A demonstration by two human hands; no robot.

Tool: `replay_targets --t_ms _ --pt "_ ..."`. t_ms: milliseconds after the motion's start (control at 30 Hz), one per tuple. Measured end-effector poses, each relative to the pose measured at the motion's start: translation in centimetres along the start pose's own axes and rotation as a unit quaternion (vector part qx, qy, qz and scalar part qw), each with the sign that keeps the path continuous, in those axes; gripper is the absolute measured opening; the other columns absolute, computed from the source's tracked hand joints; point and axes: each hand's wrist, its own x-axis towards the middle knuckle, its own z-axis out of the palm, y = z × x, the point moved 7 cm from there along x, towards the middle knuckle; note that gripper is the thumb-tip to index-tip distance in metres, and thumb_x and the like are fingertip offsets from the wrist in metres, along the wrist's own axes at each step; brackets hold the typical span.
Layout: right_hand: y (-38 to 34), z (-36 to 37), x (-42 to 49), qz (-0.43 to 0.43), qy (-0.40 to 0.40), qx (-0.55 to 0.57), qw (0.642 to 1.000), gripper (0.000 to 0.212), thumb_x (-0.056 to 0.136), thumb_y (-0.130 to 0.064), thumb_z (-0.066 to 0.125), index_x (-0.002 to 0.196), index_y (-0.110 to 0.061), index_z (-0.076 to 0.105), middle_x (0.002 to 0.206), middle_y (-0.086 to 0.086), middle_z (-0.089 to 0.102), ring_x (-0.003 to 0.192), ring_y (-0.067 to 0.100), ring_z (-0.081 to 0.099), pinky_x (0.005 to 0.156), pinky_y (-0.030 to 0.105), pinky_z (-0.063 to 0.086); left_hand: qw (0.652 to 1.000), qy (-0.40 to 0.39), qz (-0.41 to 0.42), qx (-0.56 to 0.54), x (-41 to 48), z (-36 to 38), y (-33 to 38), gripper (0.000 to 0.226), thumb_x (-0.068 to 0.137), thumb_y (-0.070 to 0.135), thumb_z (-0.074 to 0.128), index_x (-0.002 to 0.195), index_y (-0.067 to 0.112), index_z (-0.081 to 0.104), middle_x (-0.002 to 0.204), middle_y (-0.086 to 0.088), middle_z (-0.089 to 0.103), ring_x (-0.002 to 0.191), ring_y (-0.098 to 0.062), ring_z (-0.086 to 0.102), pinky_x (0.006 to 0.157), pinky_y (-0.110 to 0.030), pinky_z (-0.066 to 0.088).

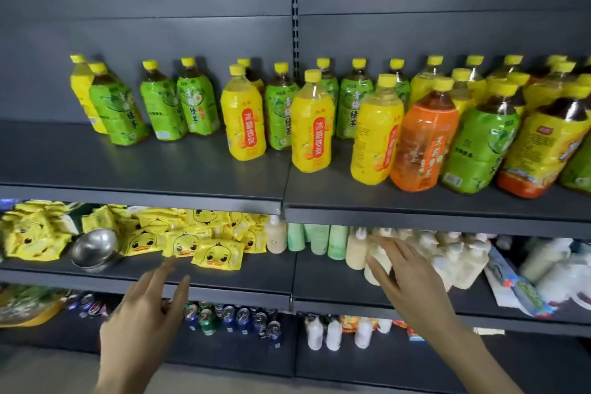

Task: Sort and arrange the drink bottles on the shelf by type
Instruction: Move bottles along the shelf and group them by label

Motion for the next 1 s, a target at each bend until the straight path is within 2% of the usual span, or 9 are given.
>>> replay_targets --t_ms 100,200,367,500,633,733,833,900,1000 --pt "-2.8 1.4 1.3 -0.013 -0.005 0.004 1.000 0.051 0.094 -0.052 0.030 0.119 -0.019 0.061 0.111 -0.003 0.065 0.095 0.021 0.063 0.072 0.031 0.047 0.999 -0.002 -0.050 -0.003 0.5 -0.4 -2.9 0.050 0.084 0.048 0.045 0.127 0.027 0.058 0.115 -0.002 0.064 0.094 -0.033 0.064 0.058 -0.035 0.043" --pt "-6.2 2.7 3.2 -0.040 0.007 0.011 0.999 0.048 0.094 -0.049 0.032 0.120 -0.020 0.061 0.111 -0.004 0.066 0.098 0.020 0.062 0.077 0.033 0.049 0.998 0.011 -0.064 0.005 1.7 -0.9 -5.1 0.040 0.087 0.037 0.057 0.123 0.020 0.062 0.111 -0.008 0.066 0.090 -0.037 0.064 0.057 -0.036 0.043" --pt "-11.2 6.7 7.4 -0.076 -0.003 0.022 0.997 0.044 0.093 -0.045 0.034 0.116 -0.020 0.061 0.108 -0.004 0.066 0.091 0.023 0.063 0.071 0.034 0.049 0.998 0.031 -0.012 0.051 6.3 -1.1 -8.6 0.025 0.083 0.023 0.070 0.105 0.013 0.068 0.098 -0.010 0.068 0.076 -0.038 0.066 0.050 -0.027 0.036" --pt "-15.0 10.1 9.4 -0.088 -0.021 0.051 0.995 0.041 0.092 -0.043 0.035 0.114 -0.020 0.062 0.106 -0.004 0.066 0.089 0.021 0.062 0.072 0.032 0.048 0.996 0.026 0.041 0.070 9.9 -1.0 -10.5 0.019 0.082 0.025 0.073 0.096 0.014 0.067 0.089 -0.007 0.068 0.068 -0.036 0.066 0.048 -0.025 0.032" --pt "-19.3 13.0 10.4 -0.114 -0.022 0.076 0.990 0.036 0.093 -0.040 0.039 0.111 -0.021 0.063 0.104 -0.008 0.066 0.089 0.014 0.061 0.074 0.029 0.049 0.995 0.009 0.065 0.079 12.3 -0.8 -13.3 0.019 0.082 0.036 0.062 0.092 0.020 0.066 0.085 0.000 0.067 0.060 -0.031 0.065 0.044 -0.021 0.031" --pt "-22.6 15.0 11.3 -0.124 -0.045 0.078 0.988 0.035 0.092 -0.041 0.039 0.112 -0.024 0.063 0.105 -0.011 0.065 0.089 0.010 0.058 0.074 0.025 0.045 0.998 -0.006 0.028 0.064 13.5 -0.7 -16.4 0.013 0.085 0.028 0.069 0.096 0.021 0.068 0.091 -0.001 0.068 0.066 -0.034 0.066 0.049 -0.027 0.035" --pt "-25.3 15.9 12.2 -0.114 -0.055 0.063 0.990 0.036 0.092 -0.042 0.038 0.113 -0.025 0.062 0.106 -0.012 0.065 0.091 0.010 0.058 0.074 0.025 0.046 0.999 -0.020 0.002 0.046 15.3 -1.0 -19.4 0.017 0.088 0.033 0.061 0.102 0.025 0.068 0.102 0.004 0.067 0.080 -0.032 0.065 0.054 -0.031 0.041" --pt "-26.9 16.5 13.1 -0.104 -0.056 0.045 0.992 0.037 0.092 -0.043 0.038 0.114 -0.025 0.062 0.107 -0.013 0.064 0.092 0.011 0.061 0.075 0.023 0.043 0.999 -0.023 0.009 0.048 17.2 -1.3 -21.2 0.015 0.090 0.037 0.057 0.099 0.029 0.066 0.103 0.008 0.065 0.082 -0.028 0.064 0.055 -0.032 0.046" --pt "-29.1 17.7 14.7 -0.072 -0.051 0.041 0.995 0.047 0.092 -0.051 0.031 0.119 -0.025 0.060 0.113 -0.011 0.062 0.099 0.014 0.059 0.078 0.026 0.042 0.998 0.003 0.040 0.039 20.2 -2.5 -23.9 0.012 0.086 0.026 0.067 0.095 0.020 0.069 0.096 0.001 0.069 0.078 -0.031 0.065 0.054 -0.028 0.038"
